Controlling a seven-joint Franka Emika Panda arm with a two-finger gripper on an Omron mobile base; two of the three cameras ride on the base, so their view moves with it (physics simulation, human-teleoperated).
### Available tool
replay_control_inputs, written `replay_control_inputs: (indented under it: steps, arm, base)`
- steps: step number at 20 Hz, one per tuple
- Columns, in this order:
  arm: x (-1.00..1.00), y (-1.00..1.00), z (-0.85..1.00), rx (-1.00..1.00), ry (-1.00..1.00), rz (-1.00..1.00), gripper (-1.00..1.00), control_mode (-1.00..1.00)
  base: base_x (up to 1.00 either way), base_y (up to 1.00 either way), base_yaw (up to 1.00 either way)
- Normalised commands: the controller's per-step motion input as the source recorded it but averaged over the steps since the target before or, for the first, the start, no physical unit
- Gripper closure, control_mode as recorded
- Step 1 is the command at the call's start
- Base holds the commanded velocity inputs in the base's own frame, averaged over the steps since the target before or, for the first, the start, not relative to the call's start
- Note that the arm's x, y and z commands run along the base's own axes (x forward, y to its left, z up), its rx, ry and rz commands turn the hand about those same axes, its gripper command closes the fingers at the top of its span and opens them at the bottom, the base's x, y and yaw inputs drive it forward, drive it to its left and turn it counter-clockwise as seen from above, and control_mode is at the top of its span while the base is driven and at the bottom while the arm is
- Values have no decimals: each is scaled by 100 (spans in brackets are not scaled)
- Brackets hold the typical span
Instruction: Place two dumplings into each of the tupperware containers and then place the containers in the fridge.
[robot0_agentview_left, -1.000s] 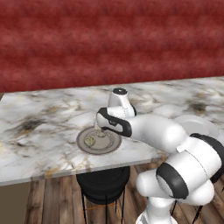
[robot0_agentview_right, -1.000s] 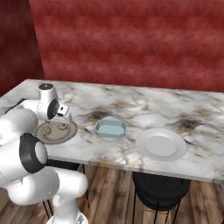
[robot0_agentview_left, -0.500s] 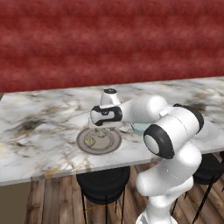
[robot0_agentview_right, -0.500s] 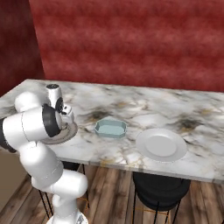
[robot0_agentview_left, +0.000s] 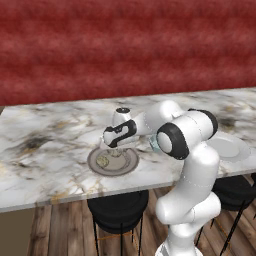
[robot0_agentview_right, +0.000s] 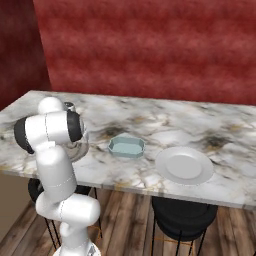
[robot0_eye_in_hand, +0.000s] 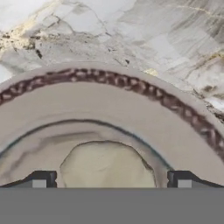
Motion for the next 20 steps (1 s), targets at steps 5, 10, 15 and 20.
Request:
replay_control_inputs:
  steps: [5, 10, 15, 20]
  arm:
    - [20, 1, -17, 0, 4, 0, -100, -100]
    - [0, 0, -2, 0, 7, 0, -100, -100]
    - [-9, 0, 0, 0, 0, 0, -100, -100]
    - [-27, 0, 0, 0, 0, 0, -100, -100]
  base:
    - [0, 0, 0]
    - [0, 0, 0]
    - [0, 0, 0]
    - [0, 0, 0]
